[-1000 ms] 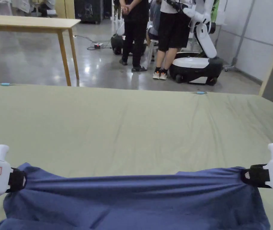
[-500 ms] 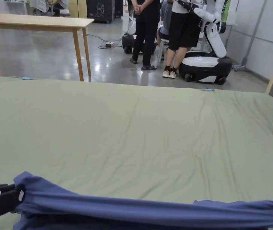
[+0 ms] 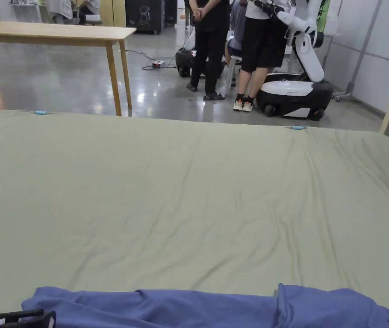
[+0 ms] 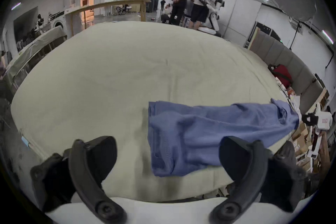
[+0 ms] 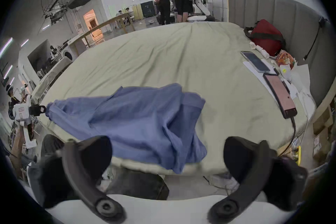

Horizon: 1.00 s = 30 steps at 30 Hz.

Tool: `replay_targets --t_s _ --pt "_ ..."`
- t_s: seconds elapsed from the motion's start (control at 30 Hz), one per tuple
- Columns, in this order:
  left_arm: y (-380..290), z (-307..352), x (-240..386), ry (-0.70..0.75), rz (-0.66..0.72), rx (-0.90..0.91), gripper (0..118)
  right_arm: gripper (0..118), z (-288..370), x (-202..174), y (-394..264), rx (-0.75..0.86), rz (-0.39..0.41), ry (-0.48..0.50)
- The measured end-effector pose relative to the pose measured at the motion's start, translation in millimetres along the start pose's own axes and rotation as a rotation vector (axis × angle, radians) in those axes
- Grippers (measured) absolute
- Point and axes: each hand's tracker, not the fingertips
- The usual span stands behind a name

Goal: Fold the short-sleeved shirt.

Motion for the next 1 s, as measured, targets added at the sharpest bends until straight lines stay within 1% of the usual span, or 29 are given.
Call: replay_targets --t_s 0.03,0.07,0.1,0.13,0.17,0.2,0.23,0.27,0.3,0.33,0.37,0.43,0.5,0.57,0.63,0.7,0.77,0.83,0.9,0.93,1.0 --pt "3 2 1 0.006 0.009 -0.001 112 113 6 -3 6 0.031 -0.006 0.009" --pt "6 7 3 0.025 0.018 0.017 110 112 17 -20 7 0.022 -0.007 -0.003" --pt "10 13 6 0.025 0.012 0.043 106 100 24 -27 12 0.061 0.001 -0.026" --pt "13 23 13 0.063 0.008 0.095 95 78 32 -37 18 0.109 0.026 -0.041" --pt "18 31 20 0.078 -0.002 0.130 95 78 40 -47 24 0.150 0.054 -0.064" --pt "24 40 30 0.092 -0.024 0.162 88 67 35 -49 23 0.214 0.072 -0.110" --pt "29 48 39 0.099 -0.040 0.213 66 38 40 -59 28 0.267 0.095 -0.136" --pt "34 54 48 0.104 -0.034 0.256 22 0 44 -71 32 0.323 0.106 -0.132" --pt "37 61 58 0.097 0.001 0.316 0 1 48 -82 38 0.375 0.105 -0.126" --pt "40 69 67 0.081 0.011 0.345 0 1 41 -82 40 0.394 0.112 -0.140" --pt "44 75 76 0.069 0.003 0.387 0 1 43 -92 41 0.444 0.116 -0.153" --pt "45 85 97 0.119 -0.019 0.500 0 1 46 -114 44 0.526 0.136 -0.176" --pt "44 93 114 0.126 -0.023 0.553 0 1 45 -132 45 0.576 0.150 -0.171" --pt "42 89 118 0.131 -0.019 0.599 0 1 41 -147 43 0.590 0.154 -0.178" --pt "37 92 126 0.170 -0.036 0.642 0 1 38 -157 42 0.600 0.152 -0.178" --pt "36 92 124 0.186 -0.050 0.643 0 1 35 -165 40 0.615 0.146 -0.184" --pt "38 90 114 0.157 -0.050 0.580 0 1 34 -174 38 0.627 0.146 -0.192" --pt "42 86 90 0.090 0.013 0.484 0 1 33 -181 35 0.650 0.155 -0.211" --pt "48 73 59 0.022 0.037 0.319 0 1 34 -188 32 0.671 0.169 -0.233" --pt "50 67 42 -0.032 0.078 0.258 0 1 34 -190 31 0.677 0.170 -0.233" --pt "53 47 0 -0.148 0.200 0.061 0 1 33 -195 29 0.671 0.181 -0.231"
